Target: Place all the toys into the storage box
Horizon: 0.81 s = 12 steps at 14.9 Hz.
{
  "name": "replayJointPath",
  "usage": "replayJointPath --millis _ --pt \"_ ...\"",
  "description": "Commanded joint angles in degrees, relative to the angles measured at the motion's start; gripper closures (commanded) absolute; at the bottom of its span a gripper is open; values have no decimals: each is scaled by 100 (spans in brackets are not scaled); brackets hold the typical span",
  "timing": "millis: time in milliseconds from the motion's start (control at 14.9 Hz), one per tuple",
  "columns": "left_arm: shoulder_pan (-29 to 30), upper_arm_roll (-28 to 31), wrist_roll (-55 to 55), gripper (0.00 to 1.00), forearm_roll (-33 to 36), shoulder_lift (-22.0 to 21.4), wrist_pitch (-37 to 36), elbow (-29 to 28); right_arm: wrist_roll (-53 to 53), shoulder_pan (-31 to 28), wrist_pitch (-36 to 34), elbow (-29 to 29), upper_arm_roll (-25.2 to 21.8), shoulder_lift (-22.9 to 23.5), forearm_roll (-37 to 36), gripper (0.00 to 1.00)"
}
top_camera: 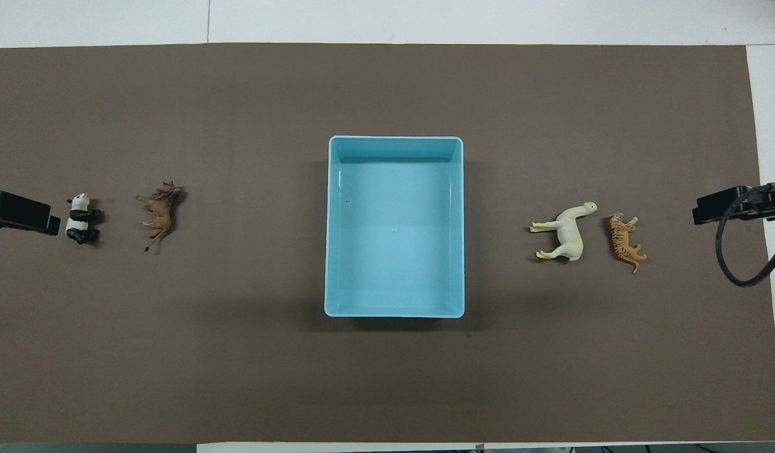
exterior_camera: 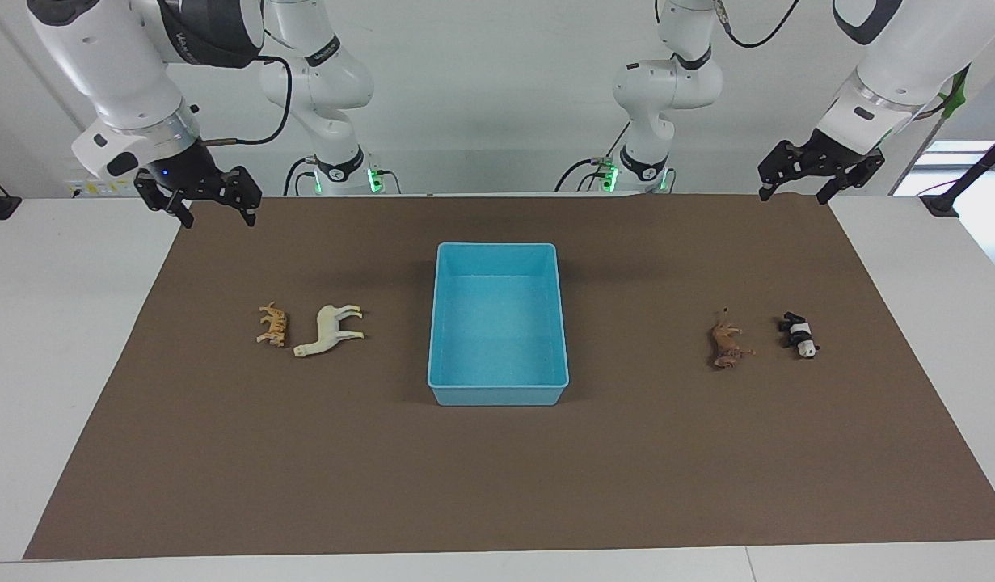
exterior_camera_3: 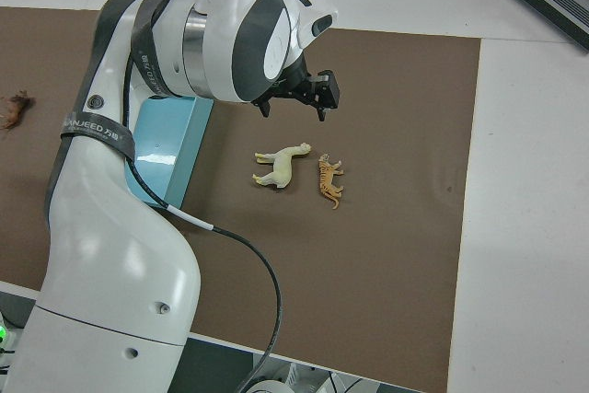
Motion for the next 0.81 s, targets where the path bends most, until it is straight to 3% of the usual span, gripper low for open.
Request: replayJointPath --millis 0,538,740 --pt "-32 53 -10 0 -78 -28 -80 46 -50 -92 51 -98 35 -81 103 0" --pt "38 70 -254 0 -17 -63 -168 37 -41 -92 68 -229 35 -125 112 0" --pt "170 70 -573 0 -8 -413 699 -812 -94 -100 515 -518 35 -133 103 0"
